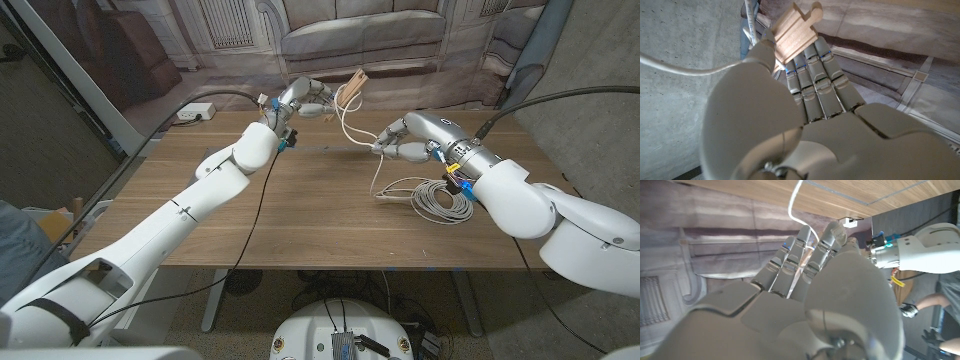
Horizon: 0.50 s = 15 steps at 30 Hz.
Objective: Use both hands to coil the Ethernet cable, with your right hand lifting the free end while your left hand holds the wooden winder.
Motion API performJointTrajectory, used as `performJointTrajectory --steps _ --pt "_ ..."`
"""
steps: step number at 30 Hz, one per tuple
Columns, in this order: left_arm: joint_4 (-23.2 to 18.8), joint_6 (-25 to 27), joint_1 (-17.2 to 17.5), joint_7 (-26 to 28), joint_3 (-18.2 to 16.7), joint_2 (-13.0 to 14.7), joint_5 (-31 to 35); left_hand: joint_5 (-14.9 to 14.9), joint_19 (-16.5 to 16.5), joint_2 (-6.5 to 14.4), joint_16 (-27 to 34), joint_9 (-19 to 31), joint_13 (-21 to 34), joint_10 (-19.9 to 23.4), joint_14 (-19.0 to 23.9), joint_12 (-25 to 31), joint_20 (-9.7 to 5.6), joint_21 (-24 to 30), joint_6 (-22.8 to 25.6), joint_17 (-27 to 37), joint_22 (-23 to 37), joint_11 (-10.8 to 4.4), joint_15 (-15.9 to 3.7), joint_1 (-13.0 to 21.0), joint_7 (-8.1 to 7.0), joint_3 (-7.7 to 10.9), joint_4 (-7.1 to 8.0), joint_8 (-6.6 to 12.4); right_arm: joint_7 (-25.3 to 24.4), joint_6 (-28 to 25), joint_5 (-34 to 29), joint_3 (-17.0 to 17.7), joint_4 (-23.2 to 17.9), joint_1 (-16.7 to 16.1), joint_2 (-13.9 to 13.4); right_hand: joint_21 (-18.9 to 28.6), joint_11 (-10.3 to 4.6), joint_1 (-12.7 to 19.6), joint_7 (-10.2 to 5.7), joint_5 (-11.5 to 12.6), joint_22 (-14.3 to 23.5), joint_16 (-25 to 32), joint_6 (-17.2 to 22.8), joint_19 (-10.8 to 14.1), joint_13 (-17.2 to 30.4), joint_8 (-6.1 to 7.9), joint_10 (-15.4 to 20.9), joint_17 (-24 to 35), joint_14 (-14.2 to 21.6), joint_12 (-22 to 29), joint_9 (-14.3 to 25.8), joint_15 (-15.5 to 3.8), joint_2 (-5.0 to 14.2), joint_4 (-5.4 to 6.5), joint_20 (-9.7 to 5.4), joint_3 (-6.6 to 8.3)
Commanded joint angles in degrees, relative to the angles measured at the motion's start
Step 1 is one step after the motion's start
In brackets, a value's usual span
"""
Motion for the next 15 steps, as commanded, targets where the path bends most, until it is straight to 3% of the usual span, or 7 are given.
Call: performJointTrajectory --steps 1,10,15 --pt "-2.2 5.8 -2.4 -1.0 4.3 0.2 3.5 0.4 -0.3 3.0 0.1 0.2 0.1 7.5 5.8 0.3 -0.05 0.3 10.3 0.2 0.2 -7.36 -8.06 0.6 -3.36 5.1 0.84 0.31 7.4 9.5 -9.2 -8.9 0.2 14.3 3.5 -0.2 0.05 0.4 -0.8 -0.1 0.2 0.3 1.1 0.0 0.4 0.37 0.5 0.0 0.8 0.2 0.4 -6.26 0.39 0.11 -6.66 0.27" --pt "-2.8 7.2 -3.7 -4.4 7.3 0.9 6.3 0.4 -0.7 3.1 -0.1 0.2 0.1 7.4 5.1 0.3 -0.1 0.2 10.1 0.2 0.2 -7.39 -8.08 0.6 -3.3 5.21 0.84 0.23 16.2 12.1 -12.2 -16.5 5.2 26.6 11.6 -0.2 0.05 0.6 -0.79 -0.1 0.1 0.4 1.1 -0.2 0.6 0.48 0.5 0.1 1.0 0.3 0.6 -6.39 0.44 0.03 -6.83 0.47" --pt "-3.4 7.2 -4.5 -6.9 8.9 1.6 7.8 0.4 -0.9 3.1 -0.1 0.3 0.1 7.3 5.1 0.3 -0.09 0.2 10.2 0.2 0.2 -7.38 -8.09 0.5 -3.3 5.23 0.86 0.26 19.4 13.1 -13.8 -19.5 7.9 31.3 15.5 -0.2 0.06 0.6 -0.78 -0.1 0.1 0.4 1.0 -0.2 0.7 0.45 0.5 0.1 1.1 0.4 0.6 -6.37 0.46 0.06 -6.81 0.52"
